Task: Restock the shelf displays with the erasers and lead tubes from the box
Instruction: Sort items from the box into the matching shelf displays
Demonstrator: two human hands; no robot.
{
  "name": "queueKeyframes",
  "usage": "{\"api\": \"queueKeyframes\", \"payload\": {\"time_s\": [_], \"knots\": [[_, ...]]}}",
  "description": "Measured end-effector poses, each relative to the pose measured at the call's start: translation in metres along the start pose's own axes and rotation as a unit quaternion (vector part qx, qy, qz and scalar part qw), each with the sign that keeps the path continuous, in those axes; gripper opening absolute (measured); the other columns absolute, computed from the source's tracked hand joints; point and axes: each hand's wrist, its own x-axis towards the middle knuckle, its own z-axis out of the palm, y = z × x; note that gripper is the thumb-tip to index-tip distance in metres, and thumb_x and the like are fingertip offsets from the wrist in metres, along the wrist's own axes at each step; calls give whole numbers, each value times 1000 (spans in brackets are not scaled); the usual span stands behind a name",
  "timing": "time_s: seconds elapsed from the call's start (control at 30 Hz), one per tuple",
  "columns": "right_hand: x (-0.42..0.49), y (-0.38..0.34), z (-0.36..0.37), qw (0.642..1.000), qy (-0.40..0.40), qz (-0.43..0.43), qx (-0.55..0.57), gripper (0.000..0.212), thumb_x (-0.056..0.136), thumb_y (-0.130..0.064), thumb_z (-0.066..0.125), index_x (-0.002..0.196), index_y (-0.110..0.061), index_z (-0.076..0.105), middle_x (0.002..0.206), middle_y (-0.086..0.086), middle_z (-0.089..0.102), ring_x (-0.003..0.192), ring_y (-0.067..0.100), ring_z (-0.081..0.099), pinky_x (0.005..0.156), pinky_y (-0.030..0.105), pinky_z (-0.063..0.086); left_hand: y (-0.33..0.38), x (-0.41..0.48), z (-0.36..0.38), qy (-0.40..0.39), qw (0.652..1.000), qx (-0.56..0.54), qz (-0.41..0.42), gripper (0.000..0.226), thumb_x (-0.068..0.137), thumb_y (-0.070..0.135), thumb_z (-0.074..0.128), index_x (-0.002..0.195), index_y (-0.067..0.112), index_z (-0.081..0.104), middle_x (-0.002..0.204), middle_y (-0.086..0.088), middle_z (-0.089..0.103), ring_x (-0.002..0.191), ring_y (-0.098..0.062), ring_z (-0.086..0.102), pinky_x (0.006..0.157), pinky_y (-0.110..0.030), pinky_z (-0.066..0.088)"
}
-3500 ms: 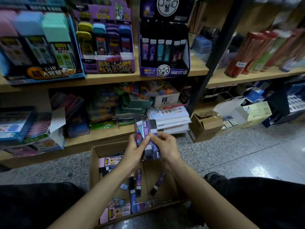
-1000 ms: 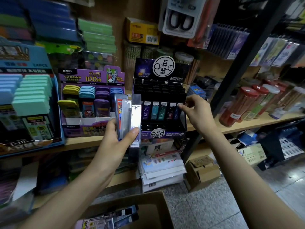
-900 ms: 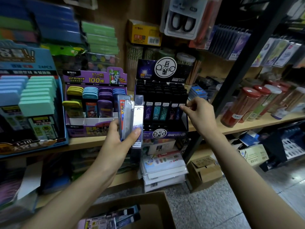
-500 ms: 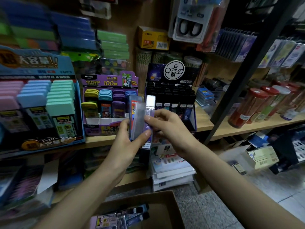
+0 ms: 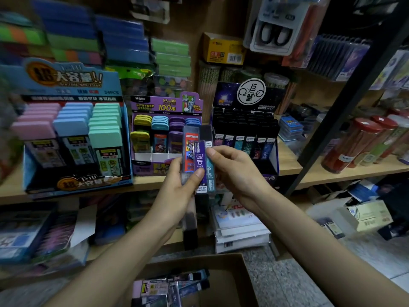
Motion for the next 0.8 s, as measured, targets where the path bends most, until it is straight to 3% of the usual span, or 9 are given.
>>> {"api": "queueKeyframes", "payload": {"time_s": [0.13,0.23,0.3,0.37,0.5,0.63,0.8], "knots": [[5,-10,-8,999,40,-25,21,14,93,-15,55,92,-5,65,79,8,67,60,13,64,50,22,50,2,4,-1,26,1000,-5,1,30,79,33,58,109,32,50,101,8,71,100,-10,66,80,-21,53],[16,-22,-26,985,110,-108,-72,7,90,-14,59,89,-15,66,82,2,67,74,11,63,67,24,53,5,8,-5,47,999,-9,-2,26,84,27,57,109,31,49,106,1,69,104,-24,65,95,-39,49],[22,-27,-38,969,148,-156,-124,8,88,-11,63,93,-17,61,82,2,66,78,12,63,72,24,54,8,10,-8,50,999,-8,-1,23,86,25,56,107,31,49,101,2,70,104,-26,65,97,-43,47],[29,-25,-44,959,163,-185,-139,13,86,-8,64,96,-15,58,81,2,65,80,14,63,73,26,56,8,11,-9,51,999,-7,5,20,89,22,55,106,30,49,91,7,72,99,-22,67,92,-37,50],[44,-10,-45,923,164,-225,-266,13,84,-11,68,84,-20,58,80,-5,60,83,16,60,81,41,55,10,11,-11,54,998,-21,15,19,91,16,53,106,27,49,85,8,71,76,-12,71,65,-17,53],[54,2,-48,906,154,-236,-316,10,83,-15,70,83,-18,61,78,-11,60,77,5,58,78,28,51,11,9,-12,58,998,-22,17,19,90,16,53,106,27,50,90,4,68,74,-9,71,61,-13,51],[55,5,-50,896,122,-236,-355,7,84,-16,69,87,-18,63,80,-8,61,79,8,58,75,21,48,13,7,-14,58,998,-25,18,18,90,17,53,105,27,50,91,2,67,71,-8,70,59,-13,51]]}}
